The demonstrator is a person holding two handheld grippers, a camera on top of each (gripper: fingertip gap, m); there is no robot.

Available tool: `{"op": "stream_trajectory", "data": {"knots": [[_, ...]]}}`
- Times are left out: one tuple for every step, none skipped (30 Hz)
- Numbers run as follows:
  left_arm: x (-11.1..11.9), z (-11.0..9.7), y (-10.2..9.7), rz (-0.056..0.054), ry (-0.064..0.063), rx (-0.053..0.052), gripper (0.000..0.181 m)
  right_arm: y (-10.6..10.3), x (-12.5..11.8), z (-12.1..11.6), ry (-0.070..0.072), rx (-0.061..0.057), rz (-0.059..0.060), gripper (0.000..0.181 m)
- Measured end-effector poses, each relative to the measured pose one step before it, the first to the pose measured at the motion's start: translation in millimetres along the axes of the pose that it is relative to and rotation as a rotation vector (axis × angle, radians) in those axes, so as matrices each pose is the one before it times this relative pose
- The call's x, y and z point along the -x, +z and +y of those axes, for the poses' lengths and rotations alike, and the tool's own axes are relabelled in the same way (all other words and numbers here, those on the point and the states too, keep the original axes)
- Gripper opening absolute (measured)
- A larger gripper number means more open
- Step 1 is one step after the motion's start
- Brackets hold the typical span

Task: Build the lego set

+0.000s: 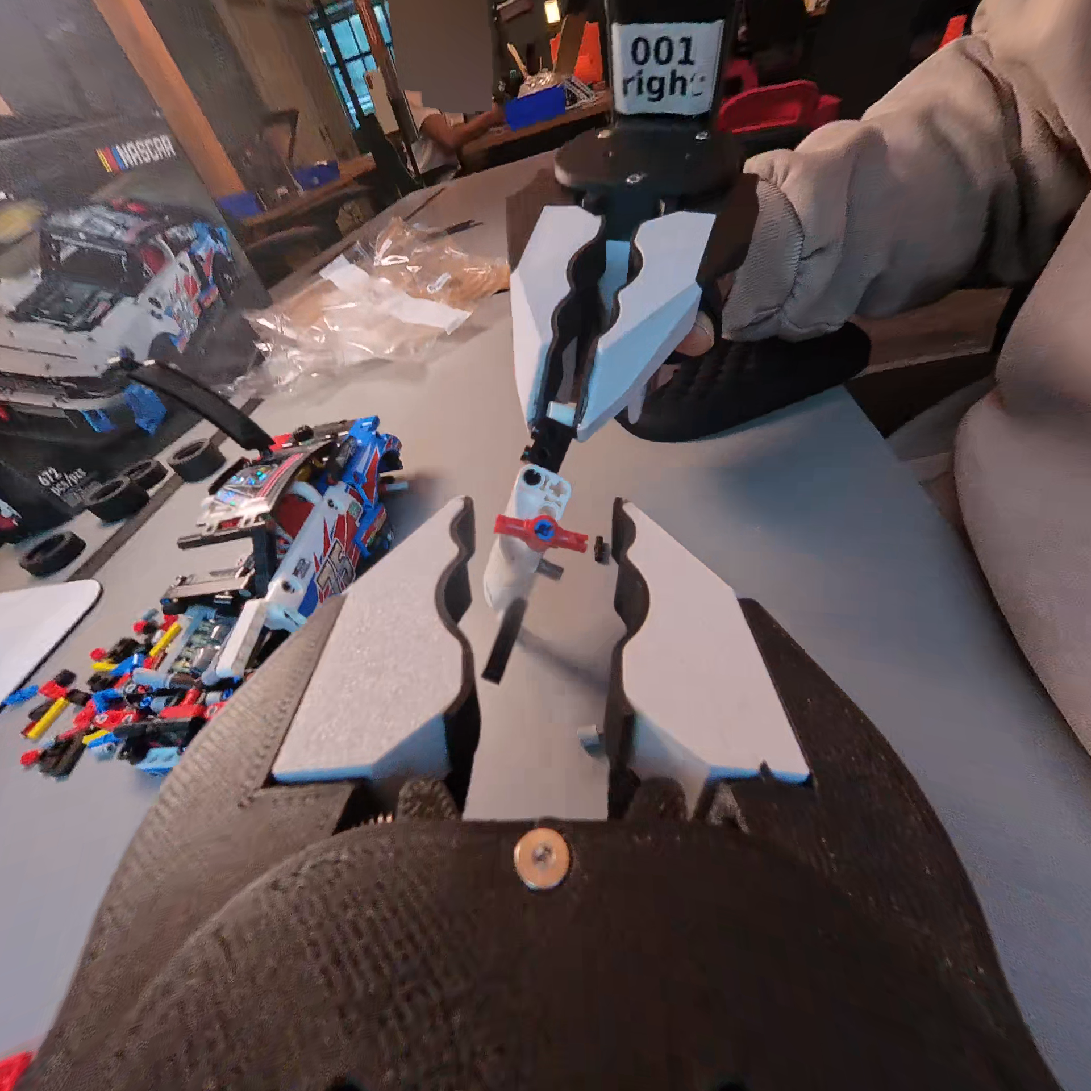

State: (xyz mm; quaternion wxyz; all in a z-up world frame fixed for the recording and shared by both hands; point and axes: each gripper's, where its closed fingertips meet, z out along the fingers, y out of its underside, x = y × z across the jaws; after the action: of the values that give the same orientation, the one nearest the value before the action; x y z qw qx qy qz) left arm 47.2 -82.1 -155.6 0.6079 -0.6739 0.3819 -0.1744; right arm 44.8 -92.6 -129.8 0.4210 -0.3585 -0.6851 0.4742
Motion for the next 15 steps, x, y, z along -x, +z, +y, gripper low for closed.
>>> {"op": "stream_trajectory", "data": {"knots": [[0.07, -3.35, 0.86, -0.0130, 0.0145, -0.0089, 0.033, 1.11, 1.21, -3.60, 0.0274, -0.0234, -0.0153, 0.007], [1.11, -1.07, 0.16, -0.0148, 0.0102, 0.0028, 0.021, 1.25, 0.11, -2.20, 0.0196, -0.0156, -0.0060, 0.007], [1.85, -0.08, -0.59, -0.0148, 0.0039, 0.0038, 0.021, 0.68, -1.23, -0.90, 0.0103, -0.0107, 0.0032, 0.007], [2.73, 0.29, -0.89, -0.0195, -0.0080, 0.0072, 0.018, 0.94, -1.38, 0.46, 0.0066, -0.0032, 0.0095, 0.007], [2.76, -0.69, -1.21, -0.0206, -0.0130, 0.0034, 0.016, 1.07, -1.00, -0.96, 0.0041, -0.0124, 0.0138, 0.006], [3.19, -0.71, -0.88, -0.0248, -0.0187, 0.0074, 0.016, 1.16, -2.07, -1.07, 0.0085, -0.0128, 0.0255, 0.007], [2.31, -0.65, -0.65, -0.0230, -0.0172, 0.0072, 0.015, 1.14, -2.17, -1.48, 0.0137, -0.0170, 0.0274, 0.007], [1.91, -0.89, -0.47, -0.0221, -0.0189, 0.0026, 0.015, 0.79, -1.90, -1.82, 0.0100, -0.0198, 0.0286, 0.006], [1.59, -0.28, -0.34, -0.0186, -0.0195, 0.0023, 0.015, 0.98, -1.35, -1.18, 0.0107, -0.0172, 0.0296, 0.006], [1.72, 0.46, 0.06, -0.0182, -0.0153, 0.0049, 0.015, 1.11, -1.49, -0.15, 0.0051, -0.0116, 0.0357, 0.007], [1.22, 0.61, 0.00, -0.0164, -0.0083, 0.0047, 0.015, 0.68, -1.30, 0.16, 0.0016, -0.0106, 0.0347, 0.007], [1.17, 0.27, 0.26, -0.0186, -0.0058, 0.0040, 0.014, 0.17, -1.92, 0.13, 0.0031, -0.0101, 0.0358, 0.007], [0.65, 0.16, 0.30, -0.0170, -0.0037, 0.0039, 0.014, 0.13, -1.14, -0.15, 0.0061, -0.0093, 0.0310, 0.007], [0.05, -0.10, 0.21, -0.0118, -0.0012, 0.0018, 0.014, -0.27, -0.54, 0.02, 0.0018, -0.0059, 0.0251, 0.007], [-0.73, -0.08, 0.14, -0.0029, -0.0001, -0.0004, 0.014, -0.68, 0.33, -0.03, -0.0043, -0.0031, 0.0176, 0.007]]}}
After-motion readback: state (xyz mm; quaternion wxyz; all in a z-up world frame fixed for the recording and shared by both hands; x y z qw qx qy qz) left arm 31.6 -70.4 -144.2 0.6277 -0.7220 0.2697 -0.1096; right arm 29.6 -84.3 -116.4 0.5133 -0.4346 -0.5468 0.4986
